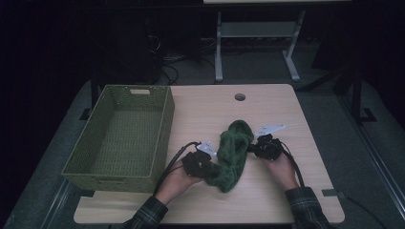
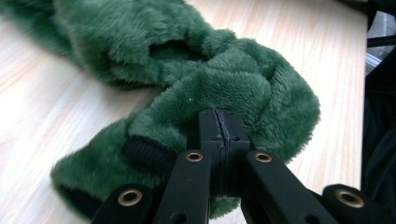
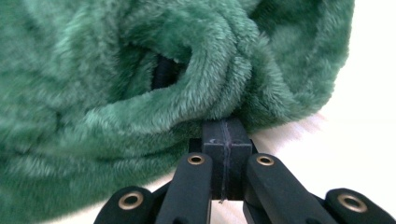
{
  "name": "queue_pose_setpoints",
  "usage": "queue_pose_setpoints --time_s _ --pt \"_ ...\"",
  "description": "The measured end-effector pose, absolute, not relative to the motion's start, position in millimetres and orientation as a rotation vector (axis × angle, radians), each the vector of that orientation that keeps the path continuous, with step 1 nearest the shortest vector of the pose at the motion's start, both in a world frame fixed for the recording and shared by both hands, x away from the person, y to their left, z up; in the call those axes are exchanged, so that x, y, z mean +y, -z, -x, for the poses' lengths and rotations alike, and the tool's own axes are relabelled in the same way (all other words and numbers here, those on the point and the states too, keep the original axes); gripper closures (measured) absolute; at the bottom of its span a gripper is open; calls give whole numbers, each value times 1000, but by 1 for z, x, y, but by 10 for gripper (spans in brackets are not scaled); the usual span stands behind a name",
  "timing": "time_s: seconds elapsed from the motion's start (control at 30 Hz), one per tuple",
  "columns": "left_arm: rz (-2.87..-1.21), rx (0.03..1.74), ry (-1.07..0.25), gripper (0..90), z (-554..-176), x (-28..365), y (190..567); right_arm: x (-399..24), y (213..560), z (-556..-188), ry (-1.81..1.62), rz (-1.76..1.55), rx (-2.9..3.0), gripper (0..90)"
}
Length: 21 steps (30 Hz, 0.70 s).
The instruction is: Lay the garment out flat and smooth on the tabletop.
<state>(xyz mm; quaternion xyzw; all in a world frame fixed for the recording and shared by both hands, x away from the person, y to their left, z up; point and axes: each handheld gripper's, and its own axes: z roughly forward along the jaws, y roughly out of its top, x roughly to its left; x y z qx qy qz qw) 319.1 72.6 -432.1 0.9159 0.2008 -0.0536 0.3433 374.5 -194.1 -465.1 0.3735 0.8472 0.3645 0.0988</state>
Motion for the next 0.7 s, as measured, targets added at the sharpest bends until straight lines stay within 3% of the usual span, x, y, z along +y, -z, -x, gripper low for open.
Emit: queue_pose_setpoints --time_s 0.27,0.7 --pt "-2355 462 159 876 -315 54 435 -189 465 -384 -1060 -1083 2501 897" --pt "-2292 569 5 591 -320 98 410 -216 439 -350 -1125 -1100 2487 665"
